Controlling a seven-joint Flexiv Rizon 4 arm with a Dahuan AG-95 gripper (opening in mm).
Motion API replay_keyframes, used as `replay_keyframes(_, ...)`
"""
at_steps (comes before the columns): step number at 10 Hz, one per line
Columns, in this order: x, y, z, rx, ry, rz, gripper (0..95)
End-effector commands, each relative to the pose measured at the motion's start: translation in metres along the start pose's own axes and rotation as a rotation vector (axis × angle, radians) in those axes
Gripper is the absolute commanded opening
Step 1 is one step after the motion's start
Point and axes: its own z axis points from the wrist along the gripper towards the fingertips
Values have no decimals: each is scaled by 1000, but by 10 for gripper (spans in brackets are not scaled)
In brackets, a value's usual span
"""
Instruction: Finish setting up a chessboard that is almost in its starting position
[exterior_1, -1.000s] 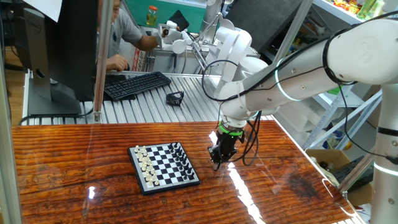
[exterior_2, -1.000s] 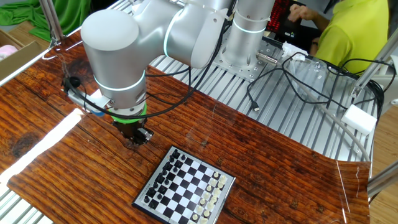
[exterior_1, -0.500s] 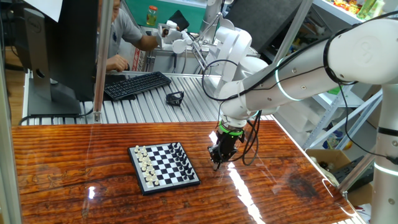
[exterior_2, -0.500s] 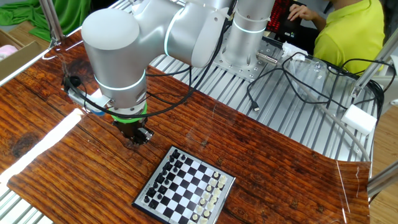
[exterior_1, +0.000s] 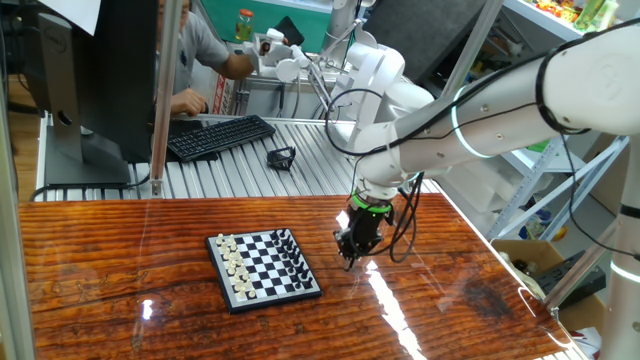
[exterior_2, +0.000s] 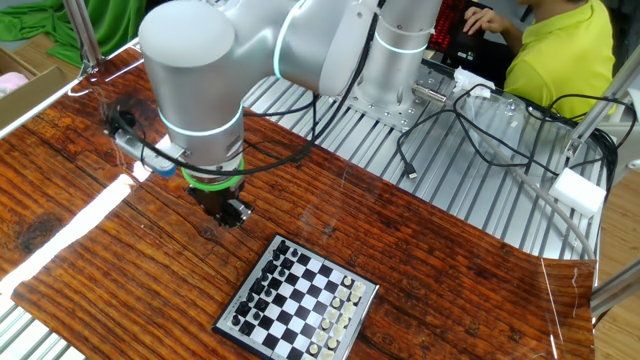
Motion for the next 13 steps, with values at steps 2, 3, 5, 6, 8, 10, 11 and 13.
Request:
replay_keyframes(2, 8, 16, -12, -3, 3, 50, 0)
replay_keyframes(3, 12, 25, -18, 1, 8, 72, 0)
replay_keyframes(5, 18, 41, -30, 6, 19, 107, 0)
replay_keyframes(6, 19, 49, -37, 7, 28, 125, 0)
replay_keyframes(8, 18, 63, -52, 10, 53, 157, 0)
replay_keyframes(10, 12, 75, -63, 12, 72, 185, 0)
replay_keyframes(11, 10, 80, -65, 13, 74, 196, 0)
replay_keyframes(13, 7, 93, -65, 11, 77, 233, 0)
